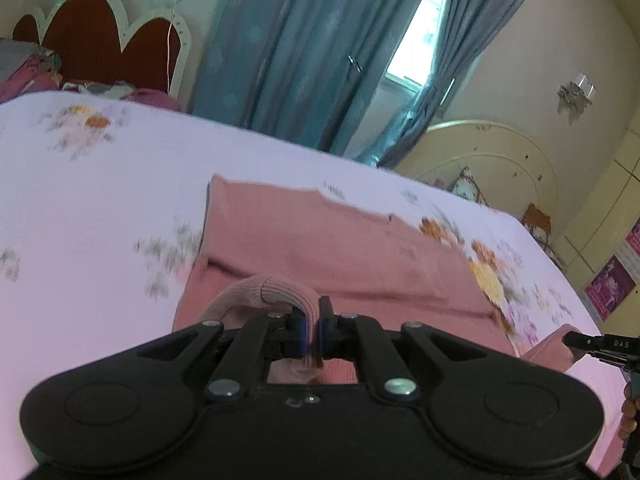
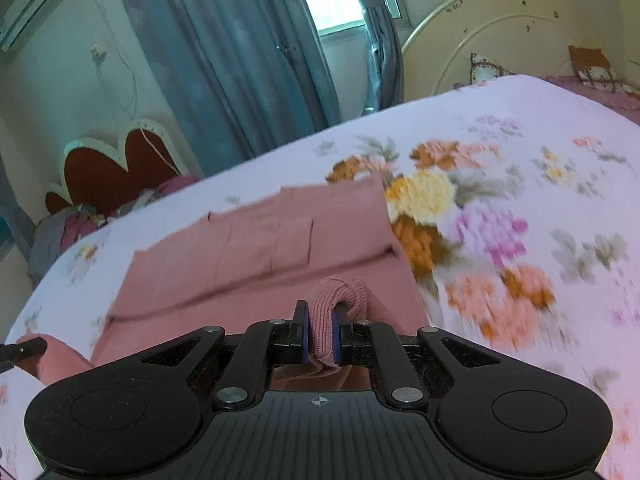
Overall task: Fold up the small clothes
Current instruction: 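Lift the hem with both tools and fold it up toward the collar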
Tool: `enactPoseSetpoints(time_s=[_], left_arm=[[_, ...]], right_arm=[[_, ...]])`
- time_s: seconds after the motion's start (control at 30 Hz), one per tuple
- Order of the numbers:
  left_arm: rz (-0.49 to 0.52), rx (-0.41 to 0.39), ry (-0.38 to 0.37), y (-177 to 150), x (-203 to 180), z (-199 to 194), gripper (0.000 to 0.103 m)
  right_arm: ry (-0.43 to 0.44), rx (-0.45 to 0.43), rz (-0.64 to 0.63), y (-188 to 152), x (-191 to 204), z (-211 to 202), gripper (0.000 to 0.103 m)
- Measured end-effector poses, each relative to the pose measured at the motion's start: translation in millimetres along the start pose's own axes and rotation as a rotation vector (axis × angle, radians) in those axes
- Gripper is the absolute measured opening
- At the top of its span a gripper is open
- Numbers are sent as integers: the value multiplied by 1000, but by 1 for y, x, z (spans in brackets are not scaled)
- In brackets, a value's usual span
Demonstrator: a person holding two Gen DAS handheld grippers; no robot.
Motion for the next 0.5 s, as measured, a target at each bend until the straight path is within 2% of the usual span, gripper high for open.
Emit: enactPoseSetpoints(time_s=[0.17, 0.5], left_arm=[[-13, -30, 12, 30, 0, 28, 5], [-58, -52, 59, 83, 7, 115, 5]], right_arm=[[15, -11, 30, 35, -7, 36, 10], [30, -4, 135, 103, -21, 137, 10]])
Point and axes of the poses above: each gripper's, at about its wrist camera, not at the fingertips, and z roughly the way its jaws point, x to its left, y to its top, the point moved 1 cm from there along z, roughly the way its jaws point, and after that the axes turned 1 degree about y, right-handed, at the moved point
